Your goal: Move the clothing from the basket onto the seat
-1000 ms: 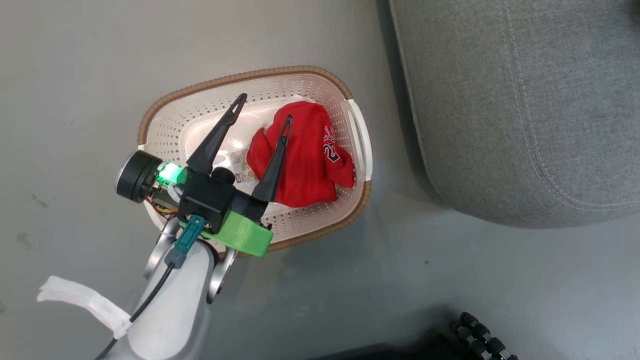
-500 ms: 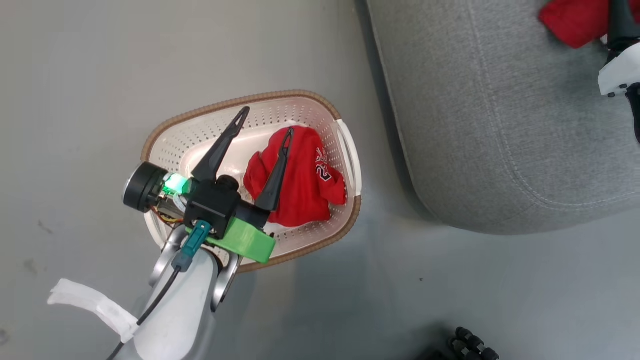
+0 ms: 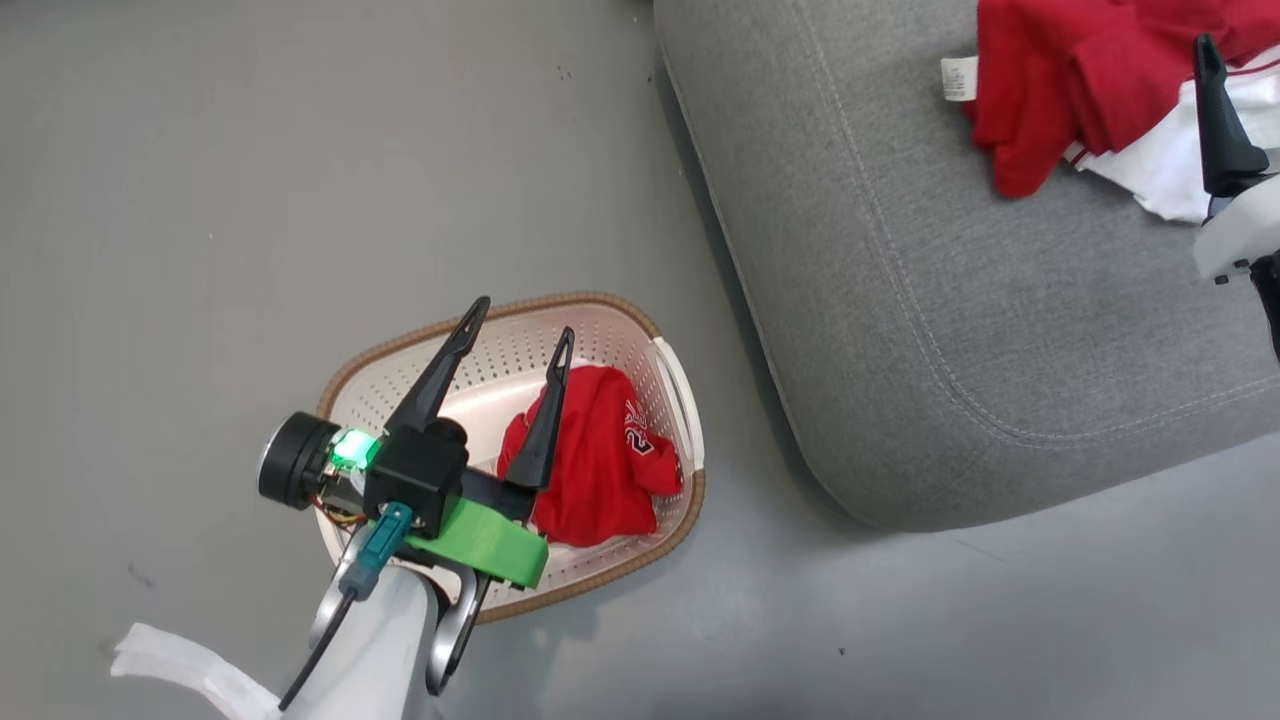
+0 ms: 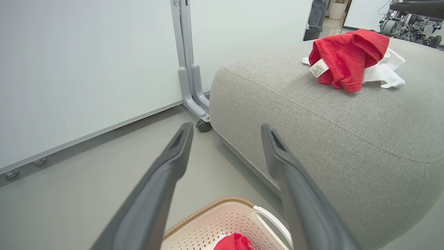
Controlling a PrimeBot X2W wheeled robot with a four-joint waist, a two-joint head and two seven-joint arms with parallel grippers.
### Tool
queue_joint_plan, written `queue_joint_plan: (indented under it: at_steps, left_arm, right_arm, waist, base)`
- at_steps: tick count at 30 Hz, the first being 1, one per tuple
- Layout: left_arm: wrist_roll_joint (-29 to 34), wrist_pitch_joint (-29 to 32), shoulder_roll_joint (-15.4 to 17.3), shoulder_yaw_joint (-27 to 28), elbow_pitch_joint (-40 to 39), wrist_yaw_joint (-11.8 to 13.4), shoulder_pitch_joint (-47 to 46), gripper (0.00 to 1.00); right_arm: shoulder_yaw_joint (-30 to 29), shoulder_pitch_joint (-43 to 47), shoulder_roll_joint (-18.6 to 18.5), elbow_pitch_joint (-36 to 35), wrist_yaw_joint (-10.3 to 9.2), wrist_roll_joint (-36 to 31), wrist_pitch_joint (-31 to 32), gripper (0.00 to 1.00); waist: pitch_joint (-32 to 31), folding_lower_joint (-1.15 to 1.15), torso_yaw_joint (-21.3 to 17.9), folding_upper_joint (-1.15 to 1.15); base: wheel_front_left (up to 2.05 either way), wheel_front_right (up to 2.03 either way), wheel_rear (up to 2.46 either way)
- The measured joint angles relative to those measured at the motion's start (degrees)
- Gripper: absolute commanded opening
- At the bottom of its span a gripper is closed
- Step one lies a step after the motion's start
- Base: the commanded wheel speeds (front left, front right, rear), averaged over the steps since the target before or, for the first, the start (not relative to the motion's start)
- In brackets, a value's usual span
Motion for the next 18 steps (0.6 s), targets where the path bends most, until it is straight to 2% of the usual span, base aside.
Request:
queue_joint_plan:
  at_steps: [6,10,18]
  left_arm:
    - [-0.8,0.0,-0.6,1.1,-1.0,0.6,4.1,1.00]
    - [-1.3,0.0,-0.8,2.0,-1.9,1.4,7.2,1.00]
    - [-3.1,0.0,-0.8,5.2,-4.2,2.4,12.6,1.00]
  right_arm:
    - [-2.9,5.9,0.0,-8.2,0.00,-0.8,0.0,1.00]
    - [-6.6,11.8,1.6,-16.7,0.00,-0.1,0.0,1.00]
    - [-9.1,24.2,5.7,-32.8,0.00,-3.5,0.0,1.00]
  waist:
    - [-6.5,0.00,-0.4,0.00]
    - [-10.8,0.00,-0.2,0.00]
    - [-18.0,0.00,2.3,0.00]
  base:
    - [0.00,0.00,0.00]
    - [0.00,0.00,0.00]
    - [0.00,0.00,0.00]
